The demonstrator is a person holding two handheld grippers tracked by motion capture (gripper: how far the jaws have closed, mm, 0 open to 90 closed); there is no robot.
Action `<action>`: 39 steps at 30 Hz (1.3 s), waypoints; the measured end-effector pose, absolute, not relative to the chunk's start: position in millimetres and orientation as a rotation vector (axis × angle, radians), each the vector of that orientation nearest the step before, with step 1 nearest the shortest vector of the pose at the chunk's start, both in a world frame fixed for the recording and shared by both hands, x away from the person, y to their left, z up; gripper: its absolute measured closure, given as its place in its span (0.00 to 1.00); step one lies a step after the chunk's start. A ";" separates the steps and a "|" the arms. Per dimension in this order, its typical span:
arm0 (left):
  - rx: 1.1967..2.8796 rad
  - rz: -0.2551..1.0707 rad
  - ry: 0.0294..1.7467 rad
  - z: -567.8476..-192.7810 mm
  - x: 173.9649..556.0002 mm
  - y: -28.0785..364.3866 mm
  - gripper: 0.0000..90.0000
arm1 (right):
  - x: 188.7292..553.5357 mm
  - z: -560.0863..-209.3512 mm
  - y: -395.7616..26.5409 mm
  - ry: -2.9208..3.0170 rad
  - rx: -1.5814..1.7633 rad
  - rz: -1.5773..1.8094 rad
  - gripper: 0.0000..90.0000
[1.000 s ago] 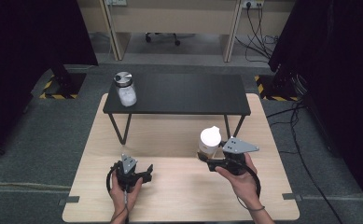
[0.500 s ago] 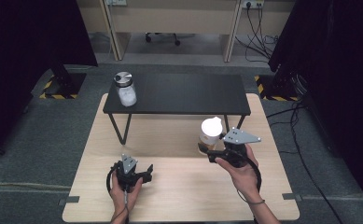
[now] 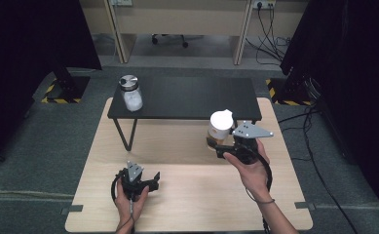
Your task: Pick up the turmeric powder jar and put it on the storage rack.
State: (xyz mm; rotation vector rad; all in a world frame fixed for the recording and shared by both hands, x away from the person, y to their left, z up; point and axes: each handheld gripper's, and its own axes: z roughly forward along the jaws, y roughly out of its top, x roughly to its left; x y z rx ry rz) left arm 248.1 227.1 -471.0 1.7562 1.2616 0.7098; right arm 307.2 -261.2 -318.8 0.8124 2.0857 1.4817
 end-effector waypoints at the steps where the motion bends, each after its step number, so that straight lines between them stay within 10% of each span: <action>1: 1.754 0.709 1.263 -471.1 248.0 227.5 0.03 | 307.4 -317.2 -260.2 2.081 0.815 1.479 0.34; 39: 1.757 0.713 1.261 -471.0 247.9 226.7 0.03 | 360.8 -267.2 -216.3 1.904 1.029 1.339 0.34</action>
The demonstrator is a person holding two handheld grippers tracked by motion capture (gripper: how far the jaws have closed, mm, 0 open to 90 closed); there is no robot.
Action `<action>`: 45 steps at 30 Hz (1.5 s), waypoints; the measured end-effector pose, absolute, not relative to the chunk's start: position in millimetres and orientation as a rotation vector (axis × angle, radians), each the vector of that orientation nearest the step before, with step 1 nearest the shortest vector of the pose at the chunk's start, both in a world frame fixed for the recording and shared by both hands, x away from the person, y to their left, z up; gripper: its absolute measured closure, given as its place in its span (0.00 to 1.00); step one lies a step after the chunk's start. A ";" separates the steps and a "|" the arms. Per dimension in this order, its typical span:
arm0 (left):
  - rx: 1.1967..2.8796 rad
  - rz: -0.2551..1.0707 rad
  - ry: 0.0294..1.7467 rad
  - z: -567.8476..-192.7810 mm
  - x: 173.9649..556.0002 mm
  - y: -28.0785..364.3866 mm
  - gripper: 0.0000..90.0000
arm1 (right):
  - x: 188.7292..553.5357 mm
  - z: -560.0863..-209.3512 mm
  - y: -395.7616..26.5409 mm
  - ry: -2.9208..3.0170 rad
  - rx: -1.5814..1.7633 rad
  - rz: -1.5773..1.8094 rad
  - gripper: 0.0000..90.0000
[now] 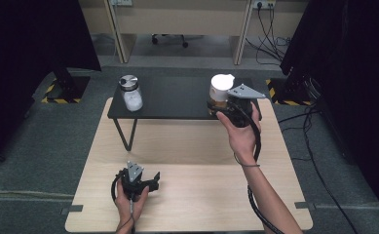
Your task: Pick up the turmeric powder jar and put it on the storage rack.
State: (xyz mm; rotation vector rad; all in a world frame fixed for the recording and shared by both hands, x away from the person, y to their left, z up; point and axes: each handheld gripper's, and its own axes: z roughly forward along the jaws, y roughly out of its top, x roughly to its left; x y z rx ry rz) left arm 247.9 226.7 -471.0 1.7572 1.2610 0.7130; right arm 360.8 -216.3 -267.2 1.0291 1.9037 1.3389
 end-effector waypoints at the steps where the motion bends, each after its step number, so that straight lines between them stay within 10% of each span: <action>1: 1.757 0.713 1.261 -471.0 247.8 226.7 0.03 | 362.3 -266.8 -215.9 1.904 1.030 1.335 0.34; 45: 1.759 0.712 1.265 -470.6 248.8 226.8 0.03 | 384.1 -287.1 -215.3 1.872 1.073 1.387 0.34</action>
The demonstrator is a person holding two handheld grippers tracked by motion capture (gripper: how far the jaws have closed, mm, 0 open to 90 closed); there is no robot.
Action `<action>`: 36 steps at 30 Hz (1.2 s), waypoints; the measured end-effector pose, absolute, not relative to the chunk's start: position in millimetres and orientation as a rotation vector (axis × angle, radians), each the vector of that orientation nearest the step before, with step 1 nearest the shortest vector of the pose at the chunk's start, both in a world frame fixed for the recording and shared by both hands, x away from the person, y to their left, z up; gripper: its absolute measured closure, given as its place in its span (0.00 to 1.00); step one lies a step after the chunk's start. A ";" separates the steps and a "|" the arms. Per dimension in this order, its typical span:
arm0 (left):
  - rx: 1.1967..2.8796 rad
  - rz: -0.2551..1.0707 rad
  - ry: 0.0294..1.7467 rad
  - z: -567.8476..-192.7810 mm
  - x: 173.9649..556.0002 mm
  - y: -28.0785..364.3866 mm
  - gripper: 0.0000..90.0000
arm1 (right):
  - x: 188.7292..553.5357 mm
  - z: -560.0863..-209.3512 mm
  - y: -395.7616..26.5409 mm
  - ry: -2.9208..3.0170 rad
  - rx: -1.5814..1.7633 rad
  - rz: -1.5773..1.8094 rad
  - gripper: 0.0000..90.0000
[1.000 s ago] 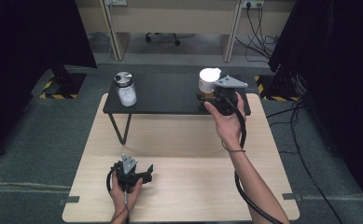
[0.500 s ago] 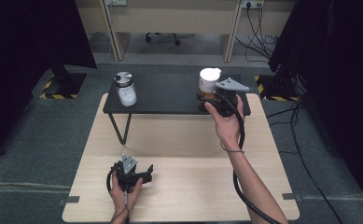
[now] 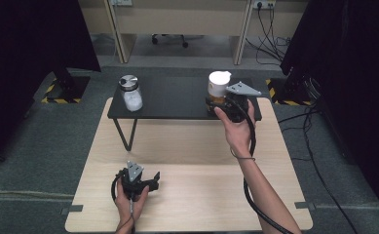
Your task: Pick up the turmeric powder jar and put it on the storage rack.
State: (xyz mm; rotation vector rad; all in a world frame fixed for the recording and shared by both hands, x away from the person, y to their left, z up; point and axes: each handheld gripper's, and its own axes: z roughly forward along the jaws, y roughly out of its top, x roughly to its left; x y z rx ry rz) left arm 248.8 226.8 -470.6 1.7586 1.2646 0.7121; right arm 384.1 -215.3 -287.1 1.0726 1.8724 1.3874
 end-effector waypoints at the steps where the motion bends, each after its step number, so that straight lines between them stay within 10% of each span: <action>1: 1.758 0.712 1.265 -470.6 248.8 226.8 0.03 | 384.0 -287.2 -215.2 1.871 1.074 1.388 0.34; 13: 1.756 0.713 1.265 -470.8 248.7 226.8 0.03 | 377.7 -287.1 -209.1 1.813 1.088 1.394 0.03; 36: 1.758 0.716 1.264 -470.8 249.2 226.5 0.03 | 358.4 -284.3 -223.3 1.806 1.074 1.416 0.01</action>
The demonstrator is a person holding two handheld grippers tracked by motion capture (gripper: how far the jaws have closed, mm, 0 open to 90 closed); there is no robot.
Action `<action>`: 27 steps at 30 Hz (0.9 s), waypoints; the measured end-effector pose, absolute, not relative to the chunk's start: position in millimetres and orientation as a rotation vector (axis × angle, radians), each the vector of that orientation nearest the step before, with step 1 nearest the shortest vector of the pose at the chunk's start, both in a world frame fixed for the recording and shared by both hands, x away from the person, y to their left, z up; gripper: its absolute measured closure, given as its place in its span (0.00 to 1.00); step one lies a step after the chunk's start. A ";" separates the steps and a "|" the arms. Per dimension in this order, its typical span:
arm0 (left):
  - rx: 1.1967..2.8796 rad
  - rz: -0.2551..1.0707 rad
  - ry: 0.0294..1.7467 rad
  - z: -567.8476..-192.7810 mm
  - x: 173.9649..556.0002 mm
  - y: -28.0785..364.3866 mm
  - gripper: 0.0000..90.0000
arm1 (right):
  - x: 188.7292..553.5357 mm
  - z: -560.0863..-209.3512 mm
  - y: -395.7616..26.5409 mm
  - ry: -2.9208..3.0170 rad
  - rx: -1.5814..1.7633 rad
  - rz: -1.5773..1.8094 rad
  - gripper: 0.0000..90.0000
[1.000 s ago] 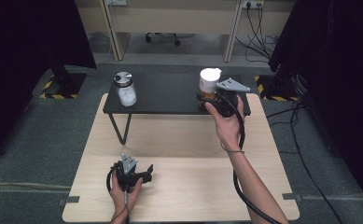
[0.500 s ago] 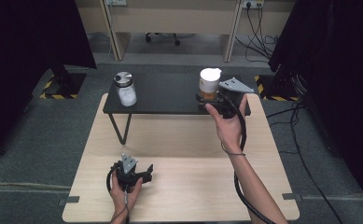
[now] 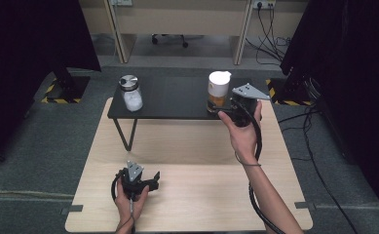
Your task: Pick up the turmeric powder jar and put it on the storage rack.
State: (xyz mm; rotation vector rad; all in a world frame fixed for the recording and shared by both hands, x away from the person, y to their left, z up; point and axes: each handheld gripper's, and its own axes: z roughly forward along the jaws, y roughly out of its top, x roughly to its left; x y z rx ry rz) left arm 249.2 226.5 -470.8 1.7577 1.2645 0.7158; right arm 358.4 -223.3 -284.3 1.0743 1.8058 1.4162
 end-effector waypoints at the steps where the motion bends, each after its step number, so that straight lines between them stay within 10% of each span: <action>1: 1.757 0.716 1.264 -470.8 249.1 226.5 0.03 | 357.6 -285.2 -223.4 1.805 1.073 1.415 0.01; 27: 1.755 0.718 1.264 -471.1 248.9 226.3 0.03 | 324.4 -317.4 -243.4 1.859 1.044 1.408 0.01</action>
